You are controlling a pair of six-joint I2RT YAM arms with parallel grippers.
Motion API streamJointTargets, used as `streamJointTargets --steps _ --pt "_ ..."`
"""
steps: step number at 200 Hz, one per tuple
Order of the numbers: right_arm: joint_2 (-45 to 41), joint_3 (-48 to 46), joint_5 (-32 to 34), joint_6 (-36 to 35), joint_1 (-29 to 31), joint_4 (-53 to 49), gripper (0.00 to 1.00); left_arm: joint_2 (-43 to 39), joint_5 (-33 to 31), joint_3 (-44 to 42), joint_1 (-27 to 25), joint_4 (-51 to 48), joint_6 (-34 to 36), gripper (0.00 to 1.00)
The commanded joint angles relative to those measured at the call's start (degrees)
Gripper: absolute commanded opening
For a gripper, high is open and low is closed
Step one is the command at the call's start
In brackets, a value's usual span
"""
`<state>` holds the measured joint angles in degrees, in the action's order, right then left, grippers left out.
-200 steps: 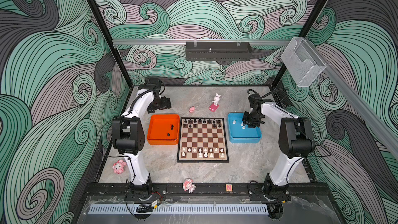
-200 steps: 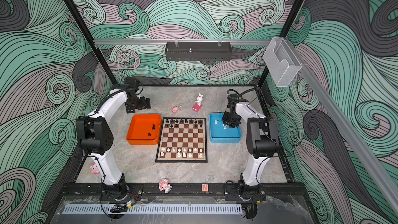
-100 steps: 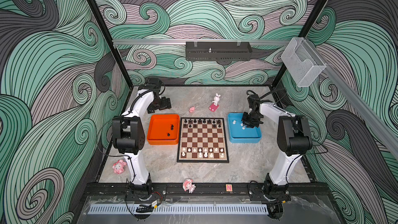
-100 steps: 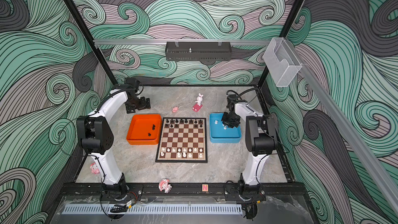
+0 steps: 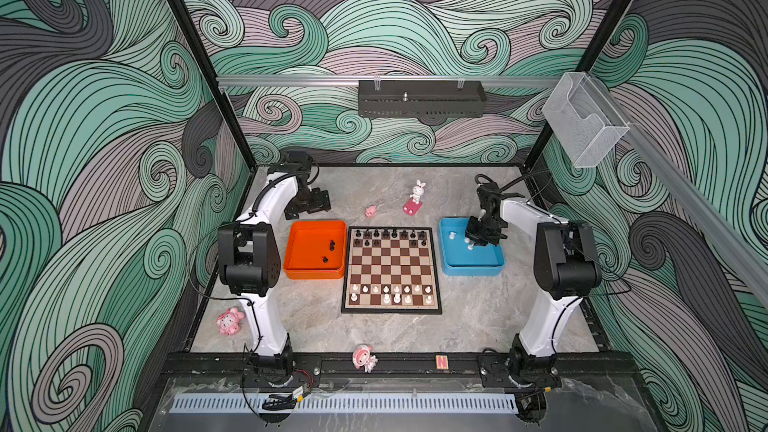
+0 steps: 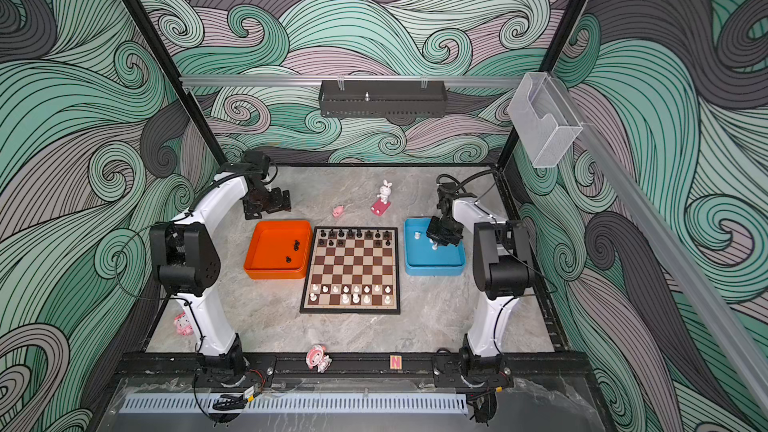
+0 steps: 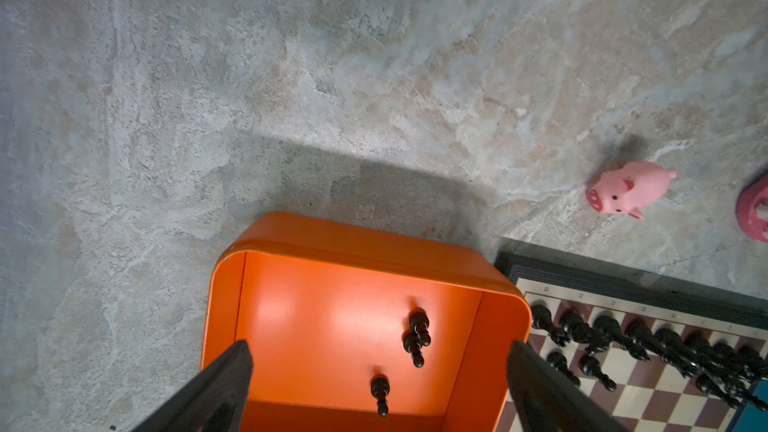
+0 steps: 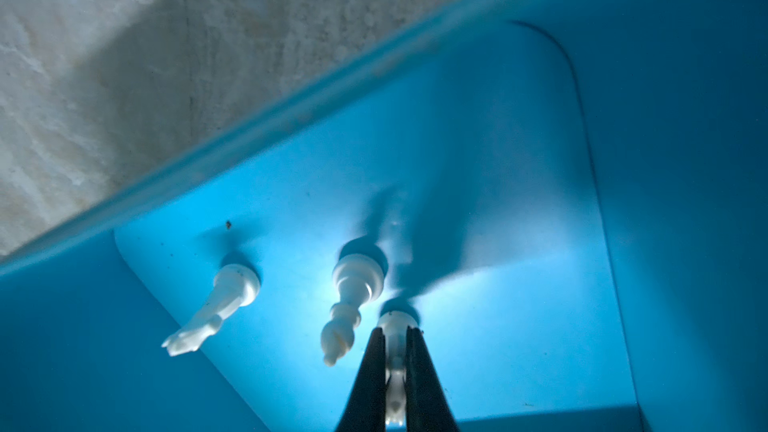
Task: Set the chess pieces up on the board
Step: 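Lower the right gripper into the blue tray and grasp a white pawn, then lift the white pawn and carry it over the white pieces on the board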
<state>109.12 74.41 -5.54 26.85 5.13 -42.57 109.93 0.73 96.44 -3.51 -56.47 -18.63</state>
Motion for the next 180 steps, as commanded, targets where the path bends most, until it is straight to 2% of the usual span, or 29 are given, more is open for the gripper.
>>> streamJointTargets --steps 1,52,103,138,180 --pt "-0.1 0.0 -0.7 -0.6 -0.3 -0.2 0.07 0.9 0.5 0.1 0.5 -0.4 0.1 0.98" --pt "-3.4 0.7 -0.6 -3.2 0.1 -3.3 0.03 0.8 0.6 0.2 0.5 -0.4 0.1 0.98" --pt "-9.3 2.7 2.0 -7.7 4.0 -9.2 0.02 0.8 0.7 0.1 0.5 -0.3 0.0 0.98" --pt "-12.5 3.6 2.1 -8.1 8.7 -11.9 0.02 0.7 0.3 0.1 0.5 -0.4 0.0 0.98" --pt "-15.5 3.5 2.0 -7.5 17.6 -14.6 0.01 0.7 0.0 0.1 0.5 -0.4 0.1 0.98"
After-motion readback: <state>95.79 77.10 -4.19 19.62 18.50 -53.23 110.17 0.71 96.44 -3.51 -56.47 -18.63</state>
